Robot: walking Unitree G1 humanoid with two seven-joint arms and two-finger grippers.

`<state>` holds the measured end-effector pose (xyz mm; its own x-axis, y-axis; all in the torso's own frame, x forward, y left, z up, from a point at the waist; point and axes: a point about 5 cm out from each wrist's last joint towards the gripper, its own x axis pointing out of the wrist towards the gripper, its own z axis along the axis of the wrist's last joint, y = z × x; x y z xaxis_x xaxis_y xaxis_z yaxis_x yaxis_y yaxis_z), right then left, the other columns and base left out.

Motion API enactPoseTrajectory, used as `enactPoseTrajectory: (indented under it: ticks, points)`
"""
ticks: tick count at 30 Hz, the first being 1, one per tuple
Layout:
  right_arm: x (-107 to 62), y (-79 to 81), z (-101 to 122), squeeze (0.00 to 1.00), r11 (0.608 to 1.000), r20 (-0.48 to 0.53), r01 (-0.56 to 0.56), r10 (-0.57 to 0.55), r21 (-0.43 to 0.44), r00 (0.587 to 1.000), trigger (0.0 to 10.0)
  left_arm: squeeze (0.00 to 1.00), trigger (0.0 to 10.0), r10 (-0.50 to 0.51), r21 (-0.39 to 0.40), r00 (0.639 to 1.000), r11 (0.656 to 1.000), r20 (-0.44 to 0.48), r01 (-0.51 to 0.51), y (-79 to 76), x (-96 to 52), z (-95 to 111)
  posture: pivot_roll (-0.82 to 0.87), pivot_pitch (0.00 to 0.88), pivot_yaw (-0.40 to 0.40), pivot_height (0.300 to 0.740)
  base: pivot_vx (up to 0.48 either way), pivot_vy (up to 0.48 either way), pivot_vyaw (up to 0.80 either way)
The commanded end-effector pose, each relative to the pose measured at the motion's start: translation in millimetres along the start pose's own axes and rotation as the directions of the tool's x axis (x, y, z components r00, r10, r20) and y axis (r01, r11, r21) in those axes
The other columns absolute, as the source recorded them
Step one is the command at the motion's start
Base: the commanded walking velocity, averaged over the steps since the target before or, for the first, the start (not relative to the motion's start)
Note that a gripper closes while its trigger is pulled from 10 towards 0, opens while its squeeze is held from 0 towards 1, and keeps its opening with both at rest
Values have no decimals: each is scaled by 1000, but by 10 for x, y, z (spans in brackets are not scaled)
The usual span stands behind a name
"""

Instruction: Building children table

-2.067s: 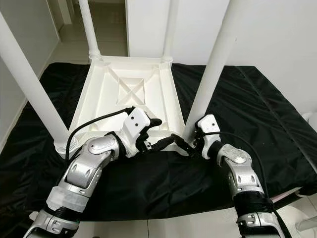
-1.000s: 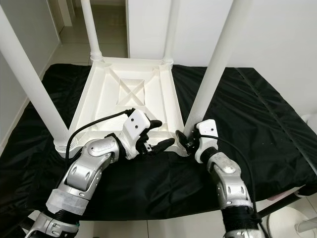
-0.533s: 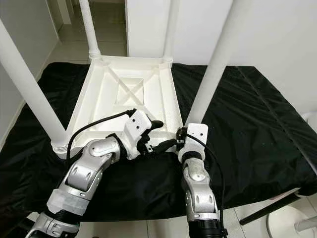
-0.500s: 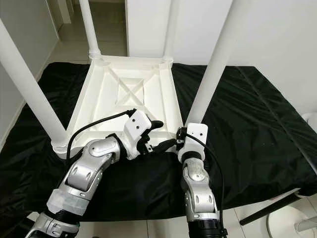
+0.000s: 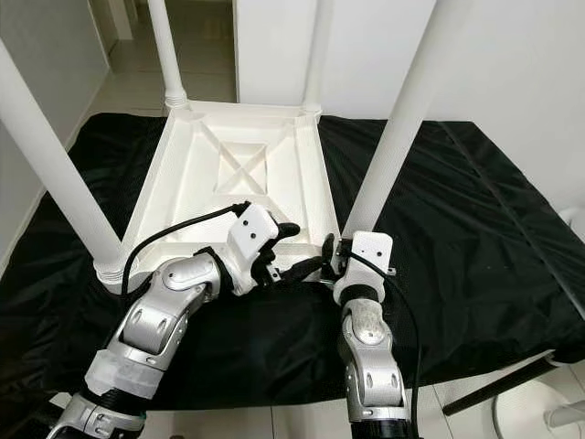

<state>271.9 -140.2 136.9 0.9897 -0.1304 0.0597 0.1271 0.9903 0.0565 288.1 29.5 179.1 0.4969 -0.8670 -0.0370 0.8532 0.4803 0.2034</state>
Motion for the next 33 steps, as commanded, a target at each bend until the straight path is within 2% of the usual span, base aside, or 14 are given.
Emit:
enactPoseTrajectory:
  ticks: [1,6,12,13,18,23,26,31,33]
  points:
    - [-34,42,12,1000,999,9,-6,6,43,1000,10000,0,10000,102,2,995,995,-3,-102,30,-8,-20,-34,0,-56,740,0,0,0]
    - [-187,-143,-24,1000,999,29,-27,27,19,999,10000,0,10000,107,13,994,994,-17,-107,48,-37,-60,-40,0,-55,740,0,0,0]
    - [-287,-208,-53,1000,999,42,-51,51,-6,998,10000,0,10000,95,28,995,995,-35,-94,31,-72,-105,-43,0,-50,740,0,0,0]
    - [-400,-234,-73,0,994,56,-111,110,12,992,10000,0,10000,79,39,995,996,-66,-76,10,-122,-184,-47,0,-44,740,0,0,0]
    - [-485,-226,-89,0,980,64,-196,195,22,979,10000,0,10000,63,50,993,997,-101,-59,2,-175,-271,-48,0,-40,740,0,0,0]
    - [-457,-198,-36,0,965,95,-263,259,24,961,10000,0,10000,87,72,985,994,-151,-77,93,-185,-410,-58,0,-26,740,0,0,0]
    - [-415,-199,-28,0,966,106,-255,251,29,962,10000,0,10000,129,67,978,991,-166,-120,175,-132,-445,-57,0,-24,740,0,0,0]
    - [-404,-169,-16,0,961,118,-273,267,35,956,10000,0,10000,125,88,975,990,-186,-110,205,-106,-478,-61,0,-17,740,0,0,0]
    - [-402,-140,3,0,957,130,-287,279,43,951,10000,0,10000,146,110,961,986,-235,-123,281,-88,-556,-63,0,-11,740,0,0,0]
